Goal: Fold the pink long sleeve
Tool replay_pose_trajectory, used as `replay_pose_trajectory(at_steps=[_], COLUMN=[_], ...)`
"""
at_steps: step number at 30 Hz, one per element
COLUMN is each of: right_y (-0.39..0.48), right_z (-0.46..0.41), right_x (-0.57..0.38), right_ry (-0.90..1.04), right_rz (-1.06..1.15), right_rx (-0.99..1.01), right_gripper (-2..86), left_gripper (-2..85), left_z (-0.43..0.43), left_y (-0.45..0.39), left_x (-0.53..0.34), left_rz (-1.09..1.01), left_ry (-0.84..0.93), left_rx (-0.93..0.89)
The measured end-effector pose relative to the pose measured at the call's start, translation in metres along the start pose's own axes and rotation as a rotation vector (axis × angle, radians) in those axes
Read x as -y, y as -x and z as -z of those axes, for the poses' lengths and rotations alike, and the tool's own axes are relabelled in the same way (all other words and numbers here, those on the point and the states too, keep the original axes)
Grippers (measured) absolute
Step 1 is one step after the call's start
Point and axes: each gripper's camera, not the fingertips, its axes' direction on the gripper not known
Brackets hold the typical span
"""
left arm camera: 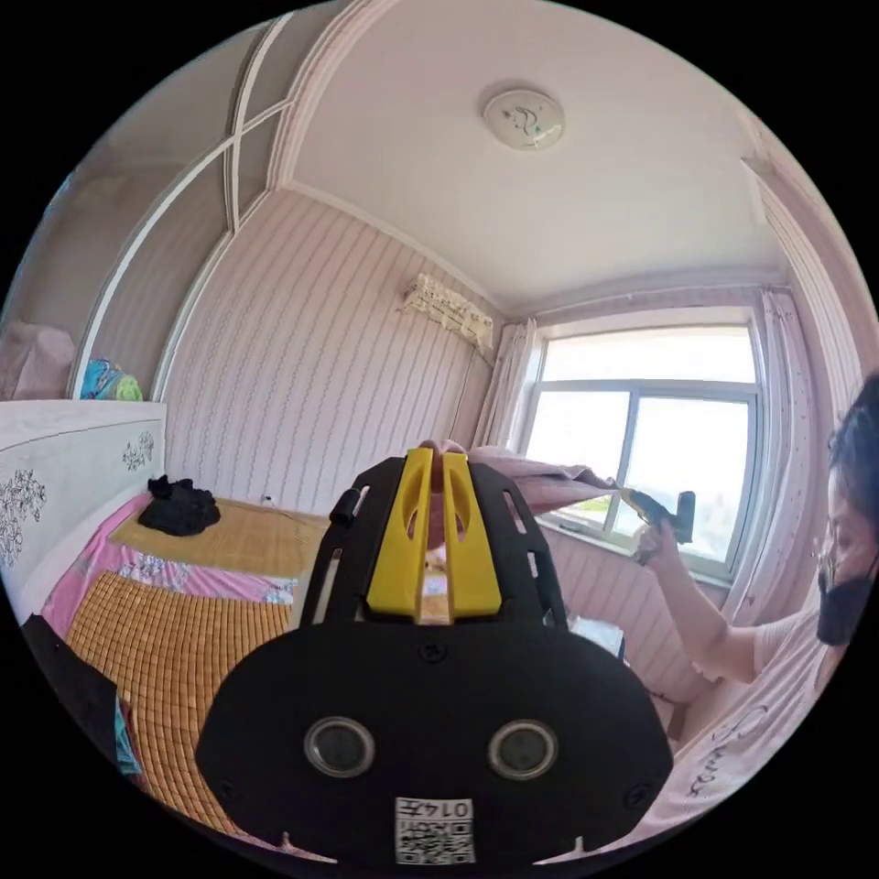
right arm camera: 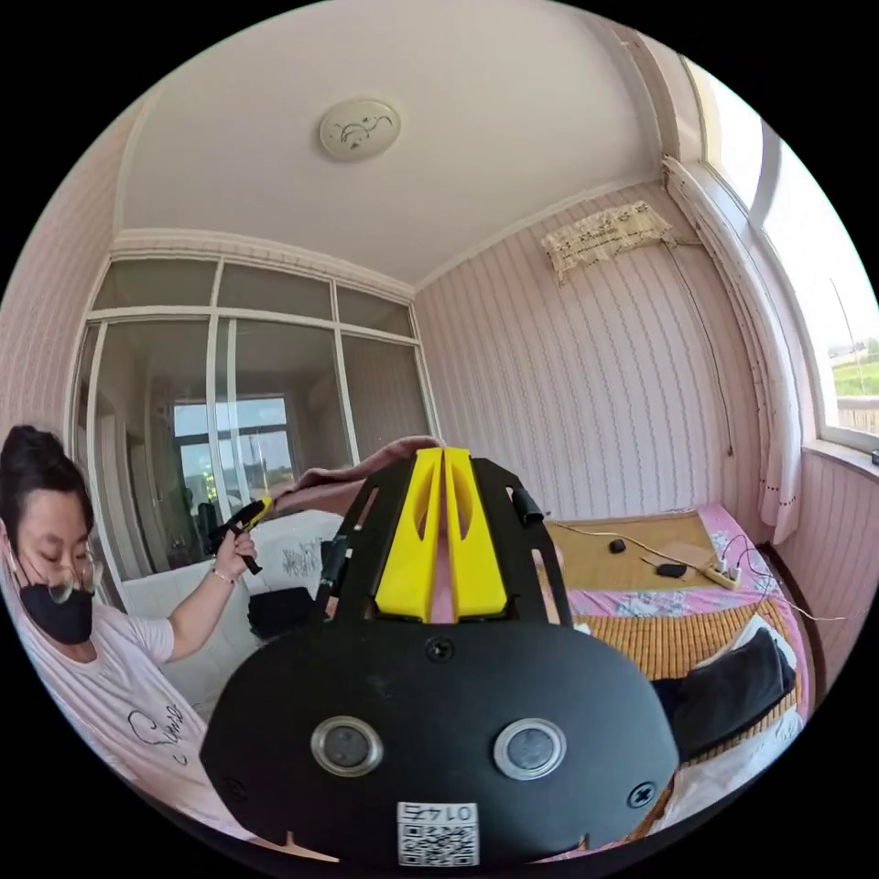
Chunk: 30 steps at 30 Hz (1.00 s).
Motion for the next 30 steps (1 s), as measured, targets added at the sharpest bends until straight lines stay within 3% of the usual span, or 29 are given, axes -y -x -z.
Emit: replay_pose_trajectory(at_steps=[5,7,10,12,17,22,25,30], right_y=[-0.039,-0.072,-0.092,-0.085,-0.045,-0.010,-0.008,-0.008], right_z=[-0.072,-0.103,-0.124,-0.144,-0.241,-0.375,-0.430,-0.451], right_x=[-0.170,-0.271,-0.364,-0.385,-0.381,-0.402,-0.434,-0.417], right_ry=[0.429,0.613,0.686,0.734,0.936,1.184,1.386,1.352], right_rz=[-0.169,-0.421,-0.728,-0.749,-0.494,-0.265,-0.230,-0.188], right_rx=[-0.173,-0.223,-0.158,-0.176,-0.248,-0.352,-0.400,-0.372], right_gripper=[-0.6,-0.5,-0.3,-0.1,1.7,12.9,11.6,5.3], left_gripper=[-0.8,-0.8,-0.8,-0.8,-0.6,-0.5,-0.5,-0.5], left_z=[-0.032,-0.047,-0.058,-0.061,-0.058,-0.057,-0.062,-0.069], left_y=[0.039,0.060,0.089,0.100,0.122,0.142,0.153,0.169], left_x=[-0.127,-0.186,-0.266,-0.298,-0.315,-0.314,-0.314,-0.305], left_rz=[0.033,0.108,0.298,0.342,0.414,0.467,0.478,0.453], left_ry=[0.439,0.631,0.835,0.921,0.938,0.905,0.903,0.897], left_rx=[0.147,0.212,0.203,0.213,0.296,0.312,0.312,0.306])
